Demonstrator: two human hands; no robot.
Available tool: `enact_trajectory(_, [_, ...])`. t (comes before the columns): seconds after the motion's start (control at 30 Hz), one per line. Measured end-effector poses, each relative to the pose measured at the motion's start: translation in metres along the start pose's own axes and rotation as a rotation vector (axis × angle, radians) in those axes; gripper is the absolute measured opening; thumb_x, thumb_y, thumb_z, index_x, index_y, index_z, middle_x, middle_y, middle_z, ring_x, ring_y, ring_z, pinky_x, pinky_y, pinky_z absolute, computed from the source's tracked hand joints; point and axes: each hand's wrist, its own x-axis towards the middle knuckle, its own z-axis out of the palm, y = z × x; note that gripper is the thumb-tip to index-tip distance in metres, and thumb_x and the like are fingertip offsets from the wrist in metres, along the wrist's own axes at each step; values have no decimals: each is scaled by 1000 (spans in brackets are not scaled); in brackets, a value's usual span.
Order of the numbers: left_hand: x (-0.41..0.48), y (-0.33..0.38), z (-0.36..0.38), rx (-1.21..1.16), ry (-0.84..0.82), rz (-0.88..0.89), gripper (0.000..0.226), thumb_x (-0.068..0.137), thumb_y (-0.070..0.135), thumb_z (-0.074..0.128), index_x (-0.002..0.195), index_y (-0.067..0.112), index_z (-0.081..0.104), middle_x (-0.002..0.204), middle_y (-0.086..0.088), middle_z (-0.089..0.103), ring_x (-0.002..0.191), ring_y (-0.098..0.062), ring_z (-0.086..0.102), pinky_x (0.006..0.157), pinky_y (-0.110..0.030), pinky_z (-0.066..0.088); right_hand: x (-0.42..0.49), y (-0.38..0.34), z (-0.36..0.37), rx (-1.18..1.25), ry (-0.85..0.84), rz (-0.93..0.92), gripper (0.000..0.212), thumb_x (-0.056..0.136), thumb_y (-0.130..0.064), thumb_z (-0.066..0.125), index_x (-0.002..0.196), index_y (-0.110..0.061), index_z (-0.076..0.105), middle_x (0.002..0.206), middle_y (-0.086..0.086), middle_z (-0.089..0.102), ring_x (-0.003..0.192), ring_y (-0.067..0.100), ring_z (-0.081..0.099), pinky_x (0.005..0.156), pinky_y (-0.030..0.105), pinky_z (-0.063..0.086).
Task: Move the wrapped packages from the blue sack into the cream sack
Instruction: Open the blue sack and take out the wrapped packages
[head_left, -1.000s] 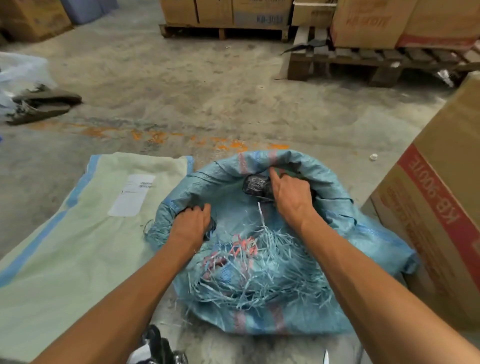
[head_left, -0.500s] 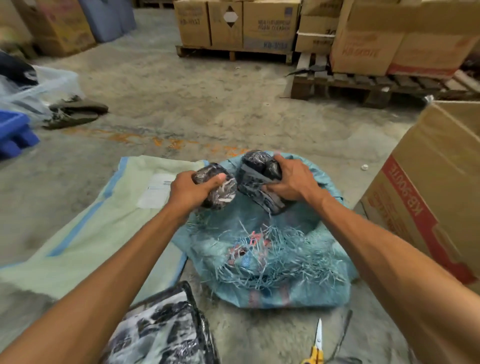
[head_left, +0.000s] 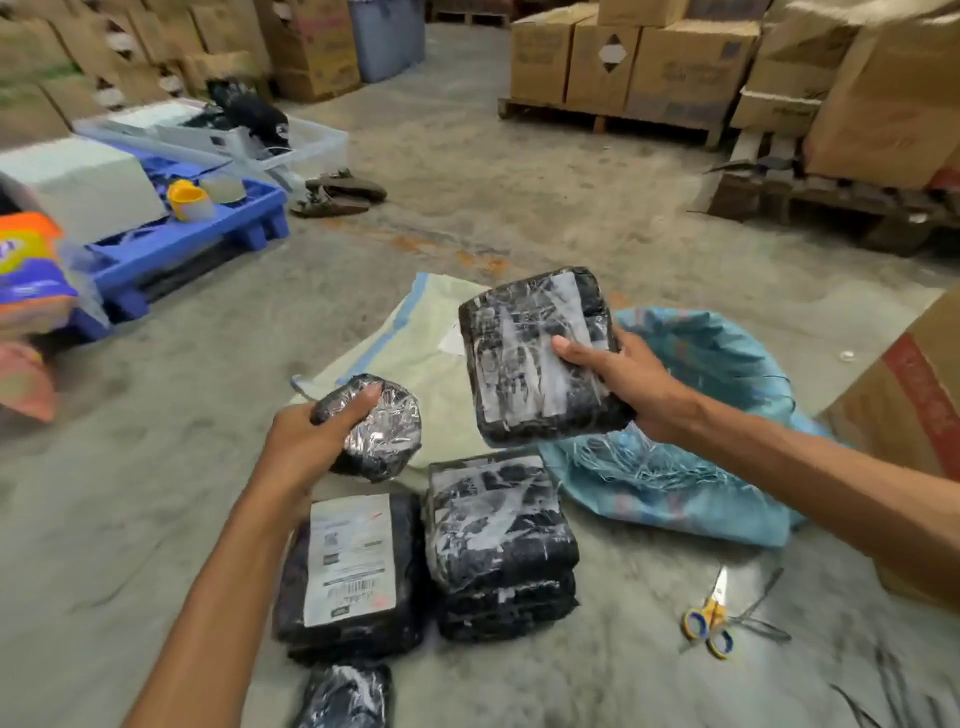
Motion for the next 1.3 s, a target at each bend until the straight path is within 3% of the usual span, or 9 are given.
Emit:
enact_trajectory(0.13, [-29, -56, -36, 130, -43, -129, 80, 57, 72, 80, 82, -3, 65, 78, -21, 71, 73, -31, 69, 75, -41, 57, -23, 27, 38, 49, -51, 176, 75, 66, -42, 90, 129, -16, 60, 113, 5, 75, 103, 27, 72, 91, 51, 57])
enact_trajectory(0.33, [-75, -136, -57, 501, -289, -233, 52, 71, 61, 76, 67, 15, 53, 73, 7, 61, 78, -12, 61, 65, -25, 41, -43, 68, 61, 16, -77, 313, 100, 47, -58, 95, 131, -19, 59, 117, 5, 73, 106, 28, 71, 97, 52, 54])
enact_trajectory(0.63, [-110, -223, -83, 341, -298, -444, 70, 58, 73, 71, 98, 17, 58, 120, 3, 59, 117, -17, 53, 104, -42, 44, -57, 77, 62, 35, -187, 342, 41, 87, -34, 74, 118, -8, 68, 98, 7, 78, 87, 24, 76, 73, 33, 60])
enact_trajectory(0.73, [-103, -218, -81, 407, -300, -480, 62, 64, 67, 71, 92, 16, 52, 96, 0, 59, 89, -19, 61, 73, -34, 55, -61, 68, 68, -191, -162, 289, 22, 93, -44, 64, 92, -21, 66, 77, -7, 75, 69, 14, 72, 58, 19, 51])
enact_trajectory(0.83, [-95, -201, -85, 620, -396, -564, 66, 67, 74, 67, 86, 14, 47, 72, -6, 58, 57, -19, 58, 50, -23, 48, -57, 64, 63, -788, -215, 158, 61, 89, -79, 35, 73, -25, 59, 84, 5, 71, 75, 23, 64, 68, 28, 46])
enact_trajectory(0.93, [-89, -173, -81, 783, -521, -684, 76, 65, 79, 64, 98, 12, 52, 91, -12, 67, 65, -20, 62, 59, -27, 53, -45, 70, 51, -1229, -333, 136, 108, 72, -98, 4, 106, -17, 67, 109, 20, 69, 94, 32, 65, 89, 41, 50])
enact_trajectory(1.07, [-65, -109, -67, 1098, -543, -574, 66, 84, 60, 64, 128, 11, 55, 95, -7, 65, 71, -17, 60, 71, -30, 49, -19, 52, 32, -1499, -287, 27, 118, 68, -97, -9, 86, -10, 67, 81, 12, 70, 70, 24, 66, 58, 28, 42])
enact_trajectory(1.2, [-34, -19, -38, 1347, -357, -306, 52, 82, 62, 65, 84, 11, 60, 77, -4, 59, 81, -25, 60, 84, -36, 51, 25, 31, -22, -1577, -13, -100, 80, 95, -74, 20, 103, -8, 66, 86, 17, 69, 78, 33, 67, 61, 36, 48])
enact_trajectory(1.3, [-25, 54, 22, 1340, -309, 89, 57, 86, 69, 55, 86, 12, 63, 88, -6, 65, 79, -23, 59, 77, -36, 49, 49, 24, -77, -1611, 95, -105, 52, 98, -42, 30, 120, -5, 59, 104, 28, 68, 91, 42, 67, 70, 44, 52])
